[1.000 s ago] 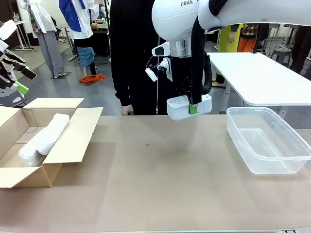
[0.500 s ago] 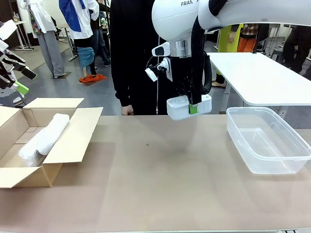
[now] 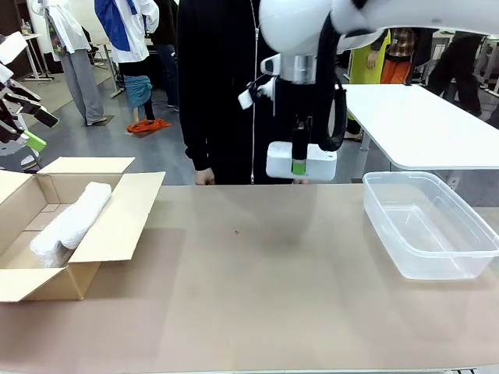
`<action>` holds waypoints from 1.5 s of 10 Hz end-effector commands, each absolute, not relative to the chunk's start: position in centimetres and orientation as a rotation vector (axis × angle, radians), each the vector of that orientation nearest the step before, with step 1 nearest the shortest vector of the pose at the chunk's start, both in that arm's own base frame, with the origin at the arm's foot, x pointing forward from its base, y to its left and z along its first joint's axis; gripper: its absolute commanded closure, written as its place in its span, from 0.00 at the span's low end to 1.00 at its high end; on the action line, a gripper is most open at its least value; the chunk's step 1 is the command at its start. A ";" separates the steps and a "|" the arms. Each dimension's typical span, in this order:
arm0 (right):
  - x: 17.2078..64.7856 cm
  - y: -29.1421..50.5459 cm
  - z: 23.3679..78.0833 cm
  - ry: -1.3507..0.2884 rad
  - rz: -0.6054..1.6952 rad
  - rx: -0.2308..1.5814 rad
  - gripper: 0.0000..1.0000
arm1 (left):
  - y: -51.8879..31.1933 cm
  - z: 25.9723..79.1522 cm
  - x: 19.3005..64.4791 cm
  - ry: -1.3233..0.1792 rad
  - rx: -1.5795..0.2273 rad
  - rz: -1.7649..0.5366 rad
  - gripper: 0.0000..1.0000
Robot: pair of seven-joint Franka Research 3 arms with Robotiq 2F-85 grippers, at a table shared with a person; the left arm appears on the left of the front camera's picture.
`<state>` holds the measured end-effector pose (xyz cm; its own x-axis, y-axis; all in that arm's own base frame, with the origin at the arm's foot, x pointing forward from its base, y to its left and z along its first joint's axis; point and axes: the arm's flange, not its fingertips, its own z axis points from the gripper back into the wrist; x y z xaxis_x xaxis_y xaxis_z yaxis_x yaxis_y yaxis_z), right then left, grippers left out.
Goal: Separate and place wrapped and unwrapped clocks.
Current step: If the picked Digital clock is wrapped, place it in the Package Box ; if not, place it in the Organizing box.
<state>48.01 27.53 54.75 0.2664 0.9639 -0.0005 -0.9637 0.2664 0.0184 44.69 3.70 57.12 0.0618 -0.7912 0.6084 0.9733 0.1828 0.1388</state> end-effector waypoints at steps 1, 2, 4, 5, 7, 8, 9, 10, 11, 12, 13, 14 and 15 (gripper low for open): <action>46.9 24.0 54.4 -0.124 1.043 0.007 0.22 | 3.9 57.2 44.6 -0.647 -0.347 -1.384 0.00; 46.7 22.0 54.5 -0.143 0.975 0.017 0.22 | 3.9 57.2 44.6 -0.647 -0.347 -1.384 0.00; 46.5 17.7 54.3 -0.147 0.864 0.051 0.22 | 3.9 57.2 44.6 -0.647 -0.347 -1.384 0.00; 46.5 15.2 54.1 -0.154 0.784 0.049 0.22 | 3.9 57.2 44.6 -0.647 -0.347 -1.384 0.00; 46.4 11.0 53.4 -0.127 0.695 0.052 0.22 | 3.9 57.2 44.6 -0.647 -0.347 -1.384 0.00; 46.4 8.0 52.8 -0.114 0.639 0.061 0.22 | 3.9 57.2 44.6 -0.647 -0.347 -1.384 0.00; 46.3 5.9 52.5 -0.113 0.595 0.068 0.22 | 3.9 57.2 44.6 -0.647 -0.347 -1.384 0.00; 46.1 3.7 52.0 -0.117 0.539 0.078 0.22 | 3.9 57.2 44.6 -0.647 -0.347 -1.384 0.00; 45.9 1.7 51.5 -0.117 0.499 0.091 0.22 | 3.9 57.2 44.6 -0.647 -0.347 -1.384 0.00; 45.9 0.0 51.0 -0.122 0.459 0.107 0.22 | 3.9 57.2 44.6 -0.647 -0.347 -1.384 0.00; 46.1 -1.6 50.3 -0.128 0.428 0.136 0.22 | 3.9 57.2 44.6 -0.647 -0.347 -1.384 0.00; 46.6 -2.6 49.7 -0.127 0.414 0.151 0.22 | 3.9 57.2 44.6 -0.647 -0.347 -1.384 0.00; 47.4 -3.1 48.9 -0.125 0.415 0.152 0.22 | 3.9 57.2 44.6 -0.647 -0.347 -1.384 0.00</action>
